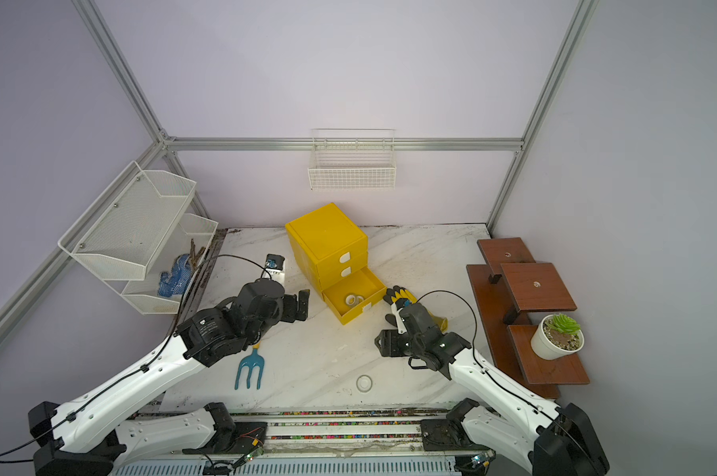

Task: Place the transparent tape into the drawer according to color
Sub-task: Pick up the tape at the center of the board.

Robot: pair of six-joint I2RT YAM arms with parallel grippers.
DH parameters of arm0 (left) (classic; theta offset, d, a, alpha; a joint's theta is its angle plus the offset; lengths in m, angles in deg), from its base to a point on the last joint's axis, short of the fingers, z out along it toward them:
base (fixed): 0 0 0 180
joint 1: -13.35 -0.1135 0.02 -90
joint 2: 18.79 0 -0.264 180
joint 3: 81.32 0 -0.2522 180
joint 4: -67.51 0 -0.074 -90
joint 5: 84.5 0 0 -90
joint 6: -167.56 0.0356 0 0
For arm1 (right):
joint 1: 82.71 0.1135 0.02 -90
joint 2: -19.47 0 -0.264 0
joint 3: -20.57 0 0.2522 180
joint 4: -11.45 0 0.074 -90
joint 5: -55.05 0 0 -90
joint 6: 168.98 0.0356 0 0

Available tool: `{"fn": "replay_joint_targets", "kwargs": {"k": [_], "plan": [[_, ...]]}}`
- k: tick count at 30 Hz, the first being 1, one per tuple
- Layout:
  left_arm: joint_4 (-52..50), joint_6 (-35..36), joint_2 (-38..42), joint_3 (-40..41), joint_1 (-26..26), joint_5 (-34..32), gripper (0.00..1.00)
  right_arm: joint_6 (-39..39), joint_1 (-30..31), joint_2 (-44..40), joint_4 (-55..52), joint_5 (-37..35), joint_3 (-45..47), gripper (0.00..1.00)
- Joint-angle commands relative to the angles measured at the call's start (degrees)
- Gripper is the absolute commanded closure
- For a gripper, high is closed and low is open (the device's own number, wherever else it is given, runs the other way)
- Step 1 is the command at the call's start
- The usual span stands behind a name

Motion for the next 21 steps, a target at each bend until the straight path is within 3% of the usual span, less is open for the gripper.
{"fn": "replay_joint_targets", "kwargs": {"k": [1, 11, 21], "plan": [[1.8, 1.1, 1.1, 0.9, -0.2, -2.1, 0.00, -2.0, 4.1, 3.5, -6.5, -0.3, -3.4, 0.31], [1.6, 0.9, 1.8, 1.5, -0.2, -3.1, 0.00, -8.2, 14.4, 18.7, -17.9, -2.0, -15.4, 0.30], [2.1, 1.0, 1.8, 2.2, -0.1, -2.6, 0.00, -10.8, 19.1, 28.4, -21.6, -5.5, -20.3, 0.29]]}}
